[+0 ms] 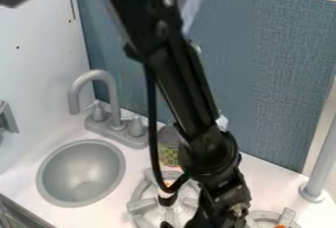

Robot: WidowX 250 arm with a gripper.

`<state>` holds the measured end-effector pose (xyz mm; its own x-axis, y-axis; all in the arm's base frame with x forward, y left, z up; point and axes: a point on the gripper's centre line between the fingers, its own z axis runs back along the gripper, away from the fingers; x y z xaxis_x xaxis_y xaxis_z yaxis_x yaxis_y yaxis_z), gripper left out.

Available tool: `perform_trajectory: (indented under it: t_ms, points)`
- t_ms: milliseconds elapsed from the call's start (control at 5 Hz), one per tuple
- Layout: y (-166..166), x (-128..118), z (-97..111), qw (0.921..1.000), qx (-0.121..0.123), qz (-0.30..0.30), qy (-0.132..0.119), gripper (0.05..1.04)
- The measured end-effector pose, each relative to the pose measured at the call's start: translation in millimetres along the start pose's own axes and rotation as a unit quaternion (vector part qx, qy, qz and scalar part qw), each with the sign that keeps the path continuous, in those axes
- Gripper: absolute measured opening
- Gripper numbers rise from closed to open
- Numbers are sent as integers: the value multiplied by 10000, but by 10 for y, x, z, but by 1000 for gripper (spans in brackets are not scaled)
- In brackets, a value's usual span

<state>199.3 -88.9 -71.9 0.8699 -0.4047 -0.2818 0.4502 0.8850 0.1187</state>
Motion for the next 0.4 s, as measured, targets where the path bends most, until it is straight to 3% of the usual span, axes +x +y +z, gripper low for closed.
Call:
perform_trajectory:
  t_ms: [400]
  points:
    - [65,260,-13,9997,-28,17,-255,101]
